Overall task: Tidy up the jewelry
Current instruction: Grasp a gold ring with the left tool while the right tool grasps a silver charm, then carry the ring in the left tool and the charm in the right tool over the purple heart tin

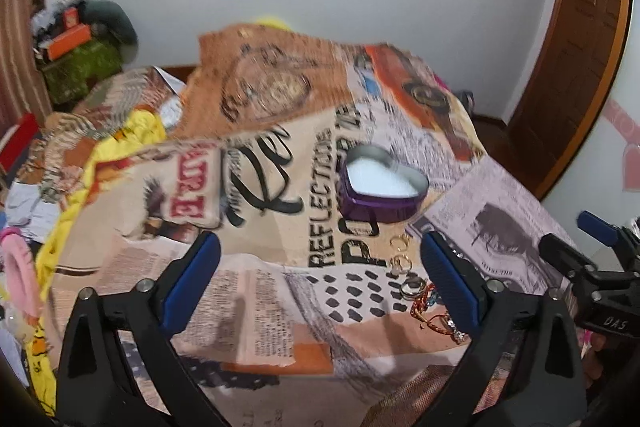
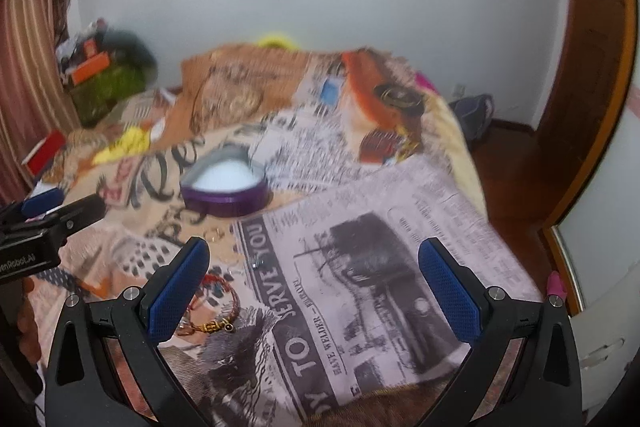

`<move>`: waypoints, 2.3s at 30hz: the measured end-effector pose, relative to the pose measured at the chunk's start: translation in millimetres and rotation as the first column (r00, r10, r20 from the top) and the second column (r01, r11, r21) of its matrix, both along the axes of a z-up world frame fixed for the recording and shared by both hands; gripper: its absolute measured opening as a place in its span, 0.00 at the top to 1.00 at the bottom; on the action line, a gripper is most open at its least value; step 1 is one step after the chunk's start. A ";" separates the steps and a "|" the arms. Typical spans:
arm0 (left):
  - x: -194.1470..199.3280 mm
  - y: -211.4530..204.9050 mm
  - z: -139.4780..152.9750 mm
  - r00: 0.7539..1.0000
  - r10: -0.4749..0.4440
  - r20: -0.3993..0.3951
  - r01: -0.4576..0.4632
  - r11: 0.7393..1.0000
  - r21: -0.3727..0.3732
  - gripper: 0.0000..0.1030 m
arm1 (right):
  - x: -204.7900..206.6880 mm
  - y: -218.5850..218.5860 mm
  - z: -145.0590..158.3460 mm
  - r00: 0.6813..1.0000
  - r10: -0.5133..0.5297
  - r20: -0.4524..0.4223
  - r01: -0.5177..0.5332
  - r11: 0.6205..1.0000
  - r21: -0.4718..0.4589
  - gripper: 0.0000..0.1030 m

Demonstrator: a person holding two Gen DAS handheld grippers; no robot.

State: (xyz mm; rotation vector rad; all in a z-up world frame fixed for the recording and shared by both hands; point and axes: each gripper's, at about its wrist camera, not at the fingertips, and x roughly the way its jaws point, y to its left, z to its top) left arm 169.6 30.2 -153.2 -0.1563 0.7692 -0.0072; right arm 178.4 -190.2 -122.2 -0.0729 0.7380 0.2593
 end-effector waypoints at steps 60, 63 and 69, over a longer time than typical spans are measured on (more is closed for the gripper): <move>36.4 -25.6 10.8 0.966 -0.255 0.039 0.256 0.967 -0.005 0.96 | 52.9 28.0 2.8 0.966 0.249 -0.072 -0.242 0.966 0.092 0.91; 40.3 -23.3 14.9 0.967 -0.248 0.057 0.248 0.969 0.008 0.96 | 57.3 29.4 9.8 0.968 0.246 -0.047 -0.241 0.966 0.092 0.91; 51.4 -20.4 19.9 0.967 -0.242 0.080 0.241 0.970 0.019 0.96 | 64.3 36.9 21.4 0.967 0.255 -0.003 -0.253 0.963 0.090 0.91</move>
